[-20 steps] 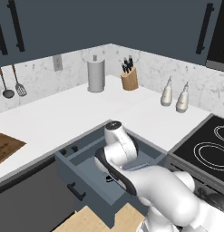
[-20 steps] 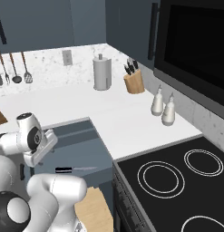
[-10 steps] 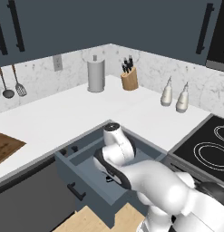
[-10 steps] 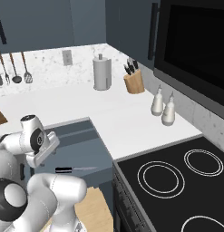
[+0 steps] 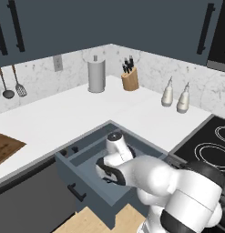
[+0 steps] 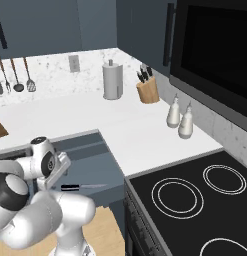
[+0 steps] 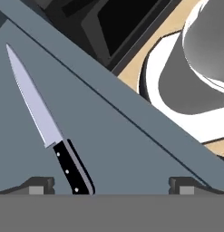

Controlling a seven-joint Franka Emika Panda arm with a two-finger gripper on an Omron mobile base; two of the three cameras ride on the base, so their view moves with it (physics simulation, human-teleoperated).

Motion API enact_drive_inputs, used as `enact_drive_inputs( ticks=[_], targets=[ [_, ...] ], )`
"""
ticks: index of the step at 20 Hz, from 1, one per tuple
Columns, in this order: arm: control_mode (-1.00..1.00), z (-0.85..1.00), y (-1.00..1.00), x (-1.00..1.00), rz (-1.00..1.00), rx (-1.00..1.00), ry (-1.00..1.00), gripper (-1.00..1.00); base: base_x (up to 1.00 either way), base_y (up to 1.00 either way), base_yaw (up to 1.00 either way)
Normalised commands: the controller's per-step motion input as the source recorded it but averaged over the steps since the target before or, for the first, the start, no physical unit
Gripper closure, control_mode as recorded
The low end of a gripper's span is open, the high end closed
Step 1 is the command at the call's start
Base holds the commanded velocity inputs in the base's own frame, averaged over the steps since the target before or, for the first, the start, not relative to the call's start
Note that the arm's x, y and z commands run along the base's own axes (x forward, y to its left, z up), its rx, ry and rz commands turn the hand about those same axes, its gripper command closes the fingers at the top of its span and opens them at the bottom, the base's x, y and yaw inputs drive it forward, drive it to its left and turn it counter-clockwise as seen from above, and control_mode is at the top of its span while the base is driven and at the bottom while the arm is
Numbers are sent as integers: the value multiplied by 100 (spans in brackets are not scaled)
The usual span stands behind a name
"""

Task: Pick up the knife from the drawer and place it on the cutting board. Then place the meat from the plate to the cutting board.

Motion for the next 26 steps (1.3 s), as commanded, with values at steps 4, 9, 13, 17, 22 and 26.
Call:
enact_drive_inputs(
  ticks=[4, 9, 13, 17, 22, 26],
  targets=[
    [-100, -31, 0, 32, 0, 0, 1, -100, 0, 0, 0],
    [-100, -26, 7, 44, 0, -1, 3, -100, 0, 0, 0],
    [-100, -14, 23, 29, -4, -3, 5, -100, 0, 0, 0],
    [-100, -8, 30, 18, -8, -4, 7, -100, 0, 0, 0],
    [-100, -6, 18, 26, -5, -1, 10, -100, 0, 0, 0],
    [-100, -18, 19, 19, -2, -1, 9, -100, 0, 0, 0]
  ],
)
